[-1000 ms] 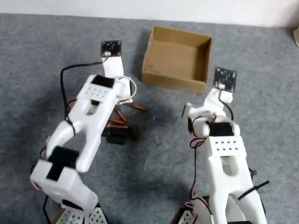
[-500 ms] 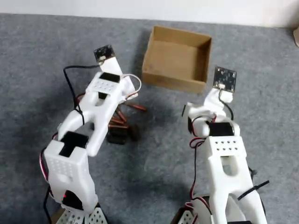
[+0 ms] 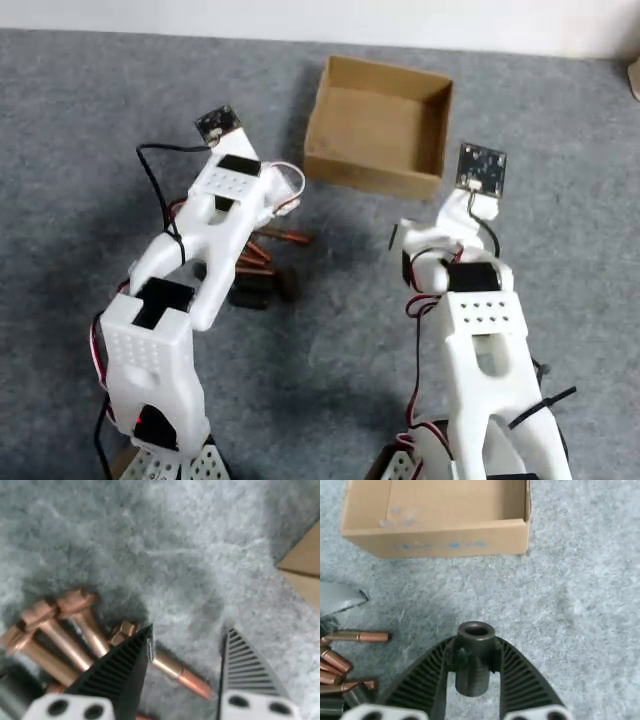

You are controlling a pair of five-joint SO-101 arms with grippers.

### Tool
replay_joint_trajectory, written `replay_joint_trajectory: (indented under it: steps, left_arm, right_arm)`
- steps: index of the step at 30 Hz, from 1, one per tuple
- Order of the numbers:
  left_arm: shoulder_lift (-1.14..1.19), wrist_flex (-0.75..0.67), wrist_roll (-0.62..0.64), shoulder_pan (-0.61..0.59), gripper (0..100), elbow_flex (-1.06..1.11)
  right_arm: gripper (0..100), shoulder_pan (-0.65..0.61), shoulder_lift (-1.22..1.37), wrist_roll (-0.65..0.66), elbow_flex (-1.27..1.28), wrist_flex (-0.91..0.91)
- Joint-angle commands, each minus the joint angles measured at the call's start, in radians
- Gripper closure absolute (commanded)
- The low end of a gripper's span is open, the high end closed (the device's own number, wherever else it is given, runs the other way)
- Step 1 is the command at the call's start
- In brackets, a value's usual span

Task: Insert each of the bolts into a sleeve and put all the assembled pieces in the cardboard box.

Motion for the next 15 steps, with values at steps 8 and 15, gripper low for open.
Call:
replay_joint_trajectory:
  steps: [8,15]
  left_arm:
    - [-0.165,0.227,0.006,0.028,78,-0.068]
    - [-0.036,0.250,0.008,0.025,78,-0.079]
  right_arm:
    - [99.3,0.015,-0.022,0.012,-0.002,-0.031]
    - [99.3,0.015,-0.022,0.012,-0.002,-0.031]
